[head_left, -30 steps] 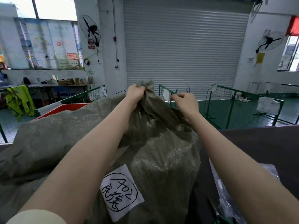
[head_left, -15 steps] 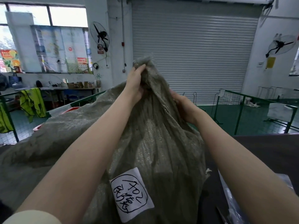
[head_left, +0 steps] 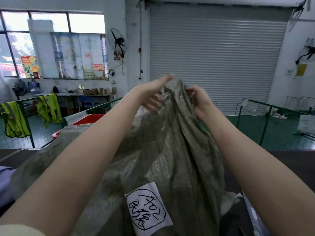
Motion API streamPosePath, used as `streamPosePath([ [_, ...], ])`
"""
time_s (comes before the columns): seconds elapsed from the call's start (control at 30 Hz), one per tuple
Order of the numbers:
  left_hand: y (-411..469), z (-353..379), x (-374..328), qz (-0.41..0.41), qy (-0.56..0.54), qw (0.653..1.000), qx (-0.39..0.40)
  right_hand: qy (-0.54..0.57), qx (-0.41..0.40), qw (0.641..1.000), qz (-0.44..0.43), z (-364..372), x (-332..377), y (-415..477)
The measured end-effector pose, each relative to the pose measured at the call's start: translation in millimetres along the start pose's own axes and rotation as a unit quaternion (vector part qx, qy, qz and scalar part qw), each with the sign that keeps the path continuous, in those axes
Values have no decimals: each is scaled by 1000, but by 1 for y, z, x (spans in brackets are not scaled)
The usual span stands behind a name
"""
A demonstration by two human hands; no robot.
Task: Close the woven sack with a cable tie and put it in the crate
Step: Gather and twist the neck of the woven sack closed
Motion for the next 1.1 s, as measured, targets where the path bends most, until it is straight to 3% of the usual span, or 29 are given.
streamPosePath([
  [0.07, -3, 18, 1, -10, -9, 998, 61, -17, 29, 999, -23, 16, 9, -5],
  [0.17, 0, 23, 3, -15, -108, 993, 41, -76, 58, 995, -30, 30, 11, -7],
  [0.23, 1, 23, 4, -5, -154, 988, 27, -76, 34, 996, -30, 27, 7, -5],
  [0.33, 4, 13, 7, 3, -181, 982, -52, -37, -47, 997, -42, 10, 4, -7],
  [0.4, 5, 0, 13, -2, -196, 971, -139, -39, -49, 998, -25, 4, -1, -10],
  [0.47, 4, -13, 9, 27, -131, 967, -215, -105, 27, 994, 28, 12, -13, -16],
  [0.57, -9, -13, -24, 132, 55, 952, -272, -220, 103, 964, 106, 25, -40, -26],
  [0.67, -18, 2, -42, 202, 50, 959, -194, -241, 59, 965, 86, 26, -48, -22],
  [0.77, -17, 10, -36, 208, 36, 973, -87, -210, -1, 976, 56, 15, -53, -15],
  [0.87, -20, -12, -26, 174, 52, 974, -137, -165, -68, 982, 54, 6, -58, -13],
  [0.97, -16, -43, 5, 58, 71, 966, -241, -135, -90, 986, 31, 4, -54, -11],
  [1.03, -15, -39, 34, -28, 76, 980, -181, -126, -87, 988, 18, 5, -47, -14],
  [1.1, -9, -17, 66, -102, 67, 992, -43, -123, -88, 988, 13, 7, -44, -16],
])
Point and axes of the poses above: each hand's wrist, its own y-axis towards the middle knuckle, its own z-axis out of the palm, x = y × z, the point moved 8 cm from there along y, towards the middle knuckle, and after that the axes turned 15 degrees about y, right-handed, at the moved point
